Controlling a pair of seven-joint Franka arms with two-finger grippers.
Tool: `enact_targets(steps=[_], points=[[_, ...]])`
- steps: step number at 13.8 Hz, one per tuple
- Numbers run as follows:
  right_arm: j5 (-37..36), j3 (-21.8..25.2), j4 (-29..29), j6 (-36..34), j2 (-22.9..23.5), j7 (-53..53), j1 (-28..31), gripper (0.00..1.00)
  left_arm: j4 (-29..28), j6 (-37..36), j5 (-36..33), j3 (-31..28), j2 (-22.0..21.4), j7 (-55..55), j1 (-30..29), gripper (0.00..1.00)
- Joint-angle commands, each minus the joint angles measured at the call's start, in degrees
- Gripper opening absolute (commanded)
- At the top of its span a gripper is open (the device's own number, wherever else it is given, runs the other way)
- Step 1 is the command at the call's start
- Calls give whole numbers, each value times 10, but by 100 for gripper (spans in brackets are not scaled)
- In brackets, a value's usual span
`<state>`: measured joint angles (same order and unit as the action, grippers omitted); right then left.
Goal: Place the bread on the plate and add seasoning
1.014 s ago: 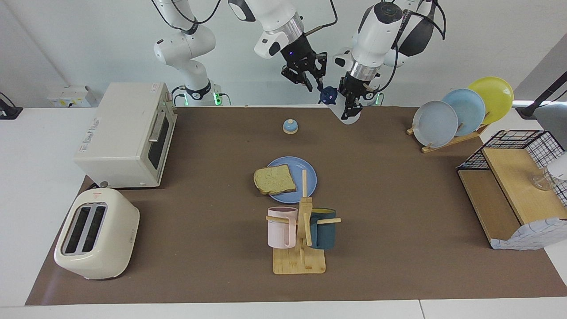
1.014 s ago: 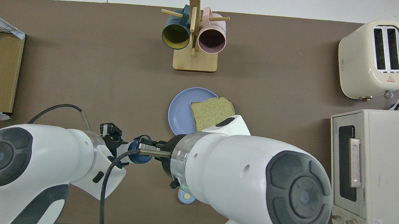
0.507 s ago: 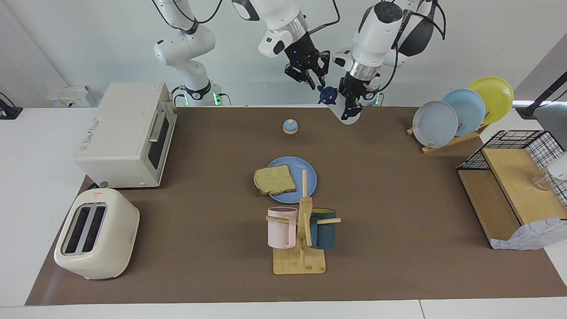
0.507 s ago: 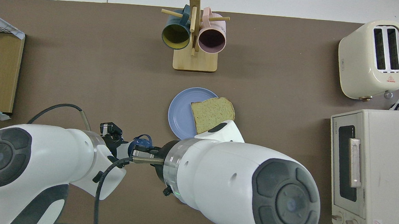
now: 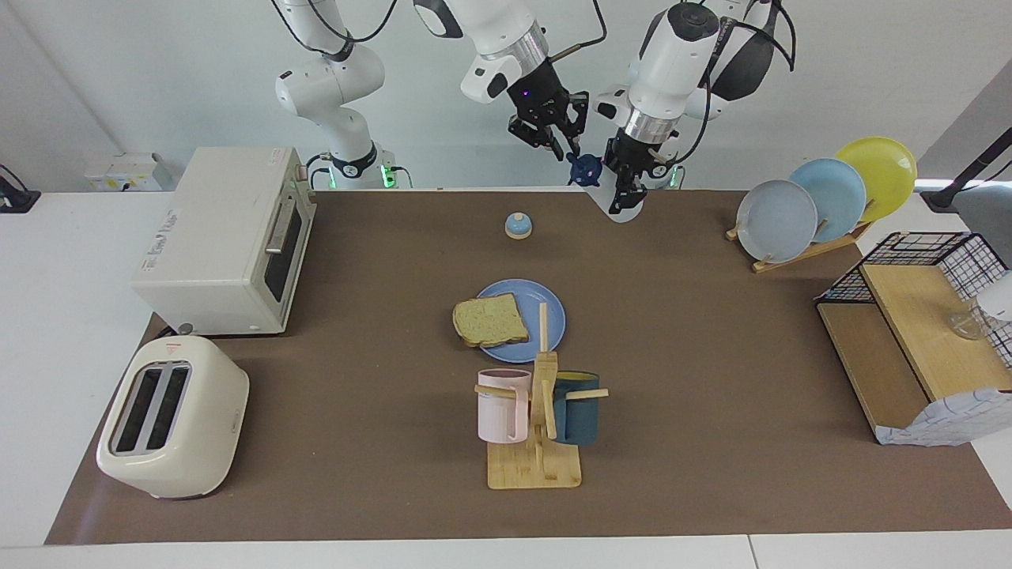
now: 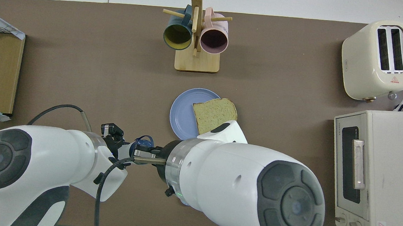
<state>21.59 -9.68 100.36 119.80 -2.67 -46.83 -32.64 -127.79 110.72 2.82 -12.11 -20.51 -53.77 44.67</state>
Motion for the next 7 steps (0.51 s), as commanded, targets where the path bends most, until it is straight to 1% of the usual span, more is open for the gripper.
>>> enact_targets(steps=[1,5,6,7], points=[[11,-2,13,16,-11,-6,3,28,-18,15,-7,0,-18,3,0,0],[10,-2,15,17,-11,-5,4,27,-19,20,-6,0,-18,5,0,0],[11,-2,16,17,-11,-5,4,25,-19,20,-6,0,-18,5,0,0],[11,-2,16,17,-11,-5,4,20,-19,20,-6,0,-18,5,0,0]])
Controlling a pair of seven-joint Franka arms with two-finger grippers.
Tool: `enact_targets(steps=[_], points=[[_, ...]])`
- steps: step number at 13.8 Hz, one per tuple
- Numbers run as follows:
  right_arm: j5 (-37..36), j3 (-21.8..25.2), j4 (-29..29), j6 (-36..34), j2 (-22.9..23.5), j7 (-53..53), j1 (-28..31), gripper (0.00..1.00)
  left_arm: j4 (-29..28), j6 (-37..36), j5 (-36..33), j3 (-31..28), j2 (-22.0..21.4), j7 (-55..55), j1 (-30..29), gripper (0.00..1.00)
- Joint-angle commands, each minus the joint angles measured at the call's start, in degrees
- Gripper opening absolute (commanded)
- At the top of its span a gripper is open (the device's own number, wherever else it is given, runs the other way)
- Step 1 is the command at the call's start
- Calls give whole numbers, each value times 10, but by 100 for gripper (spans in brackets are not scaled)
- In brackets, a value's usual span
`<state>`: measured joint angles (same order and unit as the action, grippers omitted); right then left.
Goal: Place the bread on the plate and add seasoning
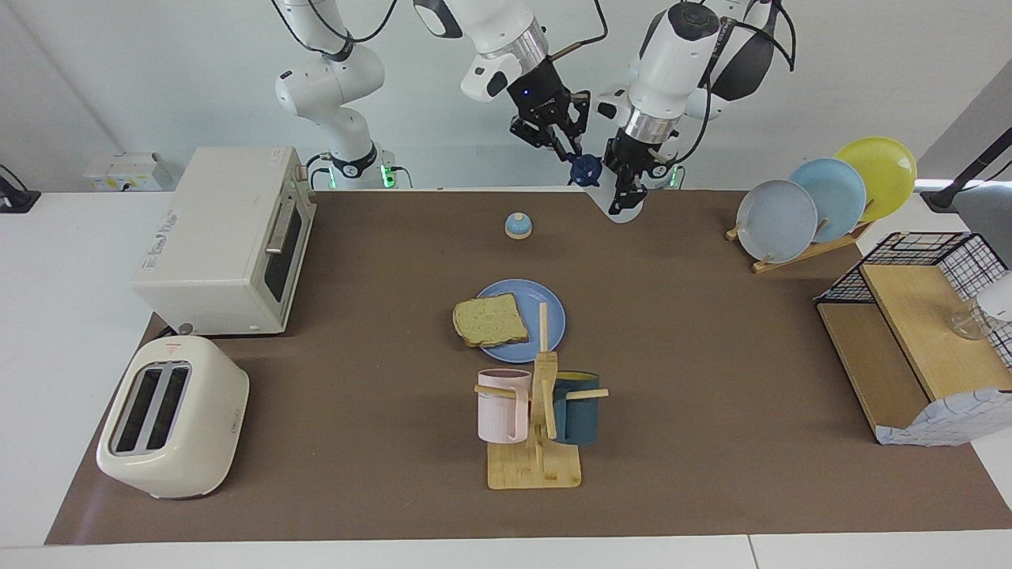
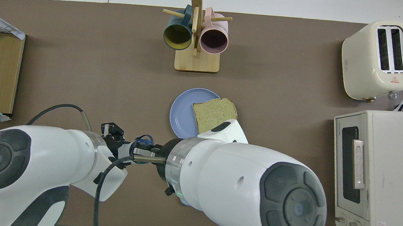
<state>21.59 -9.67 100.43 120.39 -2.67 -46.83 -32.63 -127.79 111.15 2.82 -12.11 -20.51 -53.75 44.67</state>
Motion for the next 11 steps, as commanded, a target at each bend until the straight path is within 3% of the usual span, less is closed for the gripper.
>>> enact_targets(steps=[1,2,5,11], points=[[11,-2,15,11,-11,-5,4,5,-18,15,-6,0,-18,5,0,0],[11,-2,15,12,-11,-6,4,0,-19,16,-6,0,-18,5,-1,0],[26,-1,11,16,-8,-9,6,0,-21,16,-6,0,-18,5,-1,0],[84,0,14,99,-1,-10,17,0,-21,16,-5,-1,-19,5,-2,0]])
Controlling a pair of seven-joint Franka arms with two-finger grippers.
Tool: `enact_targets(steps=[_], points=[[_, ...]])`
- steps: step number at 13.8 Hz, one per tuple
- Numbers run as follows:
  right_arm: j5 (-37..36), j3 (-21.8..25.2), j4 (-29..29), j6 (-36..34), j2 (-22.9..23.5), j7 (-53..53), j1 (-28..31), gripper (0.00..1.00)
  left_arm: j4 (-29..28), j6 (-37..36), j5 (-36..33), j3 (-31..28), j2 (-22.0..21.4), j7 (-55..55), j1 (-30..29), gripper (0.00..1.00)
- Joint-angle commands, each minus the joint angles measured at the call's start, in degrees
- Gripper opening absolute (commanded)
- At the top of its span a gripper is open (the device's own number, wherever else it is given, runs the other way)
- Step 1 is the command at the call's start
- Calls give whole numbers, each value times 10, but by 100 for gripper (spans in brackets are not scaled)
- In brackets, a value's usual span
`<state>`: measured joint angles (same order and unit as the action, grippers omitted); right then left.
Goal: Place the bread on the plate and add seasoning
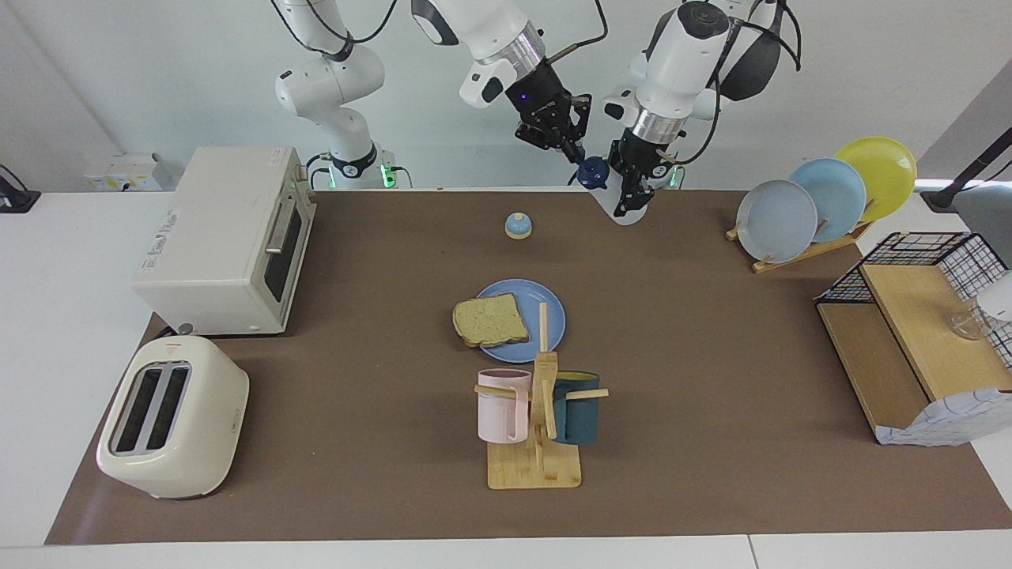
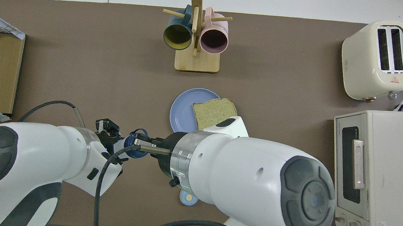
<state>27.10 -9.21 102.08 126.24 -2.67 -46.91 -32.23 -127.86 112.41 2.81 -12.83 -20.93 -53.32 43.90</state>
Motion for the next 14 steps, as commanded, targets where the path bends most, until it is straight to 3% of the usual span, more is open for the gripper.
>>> enact_targets(steps=[1,8,10,14], points=[[30,-5,-1,45,-1,-10,15,0,-20,3,-4,7,-14,1,6,0],[65,-5,0,61,1,-31,36,0,-20,2,-4,6,-15,1,6,0],[105,-4,-2,65,3,-50,39,0,-20,1,-4,6,-15,1,6,0],[104,-3,0,53,0,-33,50,0,-20,-1,-4,6,-15,1,6,0]])
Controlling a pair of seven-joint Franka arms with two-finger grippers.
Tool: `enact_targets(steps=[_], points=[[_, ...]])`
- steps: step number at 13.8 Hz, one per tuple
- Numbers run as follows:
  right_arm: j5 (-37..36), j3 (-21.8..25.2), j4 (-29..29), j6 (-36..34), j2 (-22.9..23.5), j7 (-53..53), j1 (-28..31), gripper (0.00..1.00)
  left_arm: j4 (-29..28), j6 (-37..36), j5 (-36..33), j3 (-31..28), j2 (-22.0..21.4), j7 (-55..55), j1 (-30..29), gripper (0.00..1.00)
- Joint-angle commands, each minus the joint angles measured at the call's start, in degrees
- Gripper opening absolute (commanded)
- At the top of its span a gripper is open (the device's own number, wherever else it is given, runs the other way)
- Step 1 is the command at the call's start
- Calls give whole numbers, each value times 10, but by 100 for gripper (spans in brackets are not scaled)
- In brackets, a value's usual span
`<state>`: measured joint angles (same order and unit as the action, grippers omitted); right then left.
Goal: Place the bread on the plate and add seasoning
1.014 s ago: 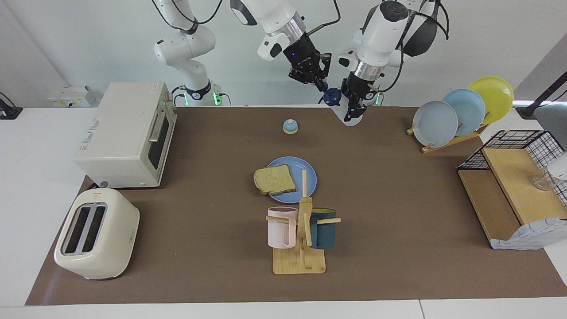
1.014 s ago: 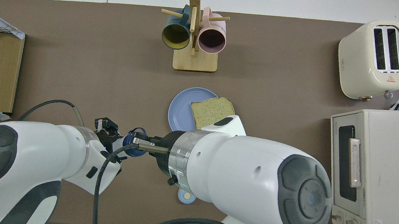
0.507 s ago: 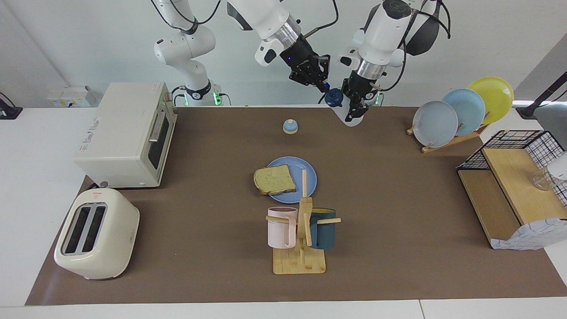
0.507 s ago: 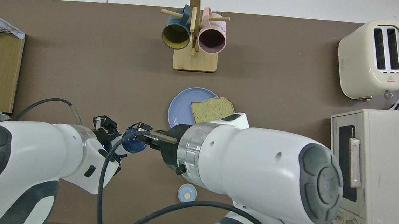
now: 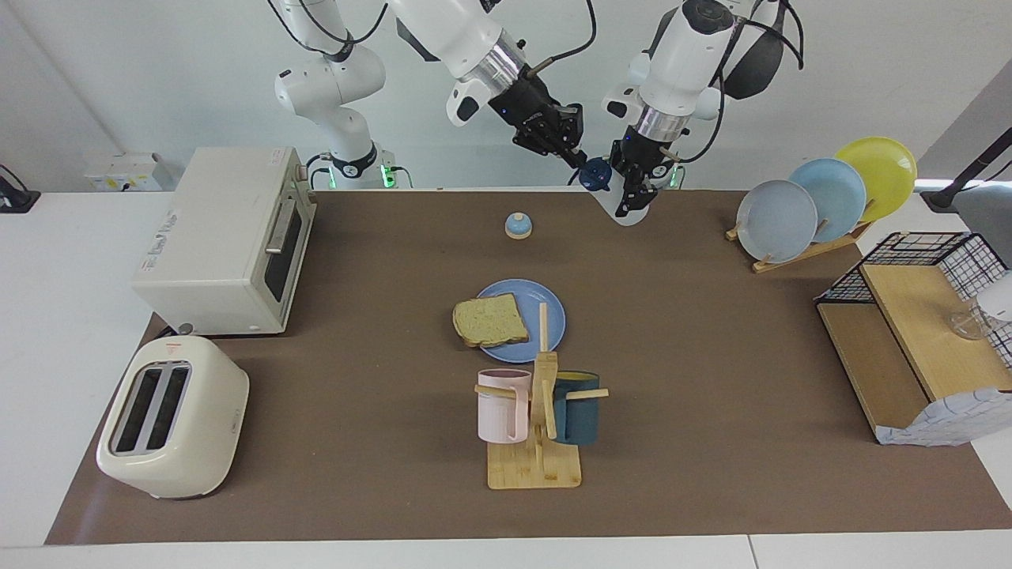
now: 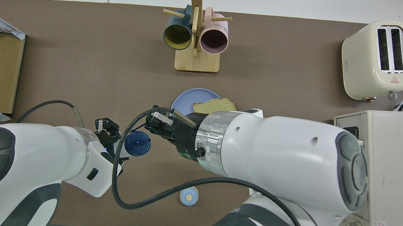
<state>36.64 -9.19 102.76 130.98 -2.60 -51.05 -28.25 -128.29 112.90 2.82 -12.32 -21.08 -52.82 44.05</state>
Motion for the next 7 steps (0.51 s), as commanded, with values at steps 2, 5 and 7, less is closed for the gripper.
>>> enact_targets(steps=[2,5,7], points=[[8,-1,12,-12,-8,52,14,0,-16,-6,-4,1,-13,-4,4,0],[-37,0,30,-76,-21,96,64,100,-16,-7,-4,1,-12,-4,3,0],[-125,-1,28,-133,-21,169,121,100,-12,-5,-5,0,-10,-3,3,0]])
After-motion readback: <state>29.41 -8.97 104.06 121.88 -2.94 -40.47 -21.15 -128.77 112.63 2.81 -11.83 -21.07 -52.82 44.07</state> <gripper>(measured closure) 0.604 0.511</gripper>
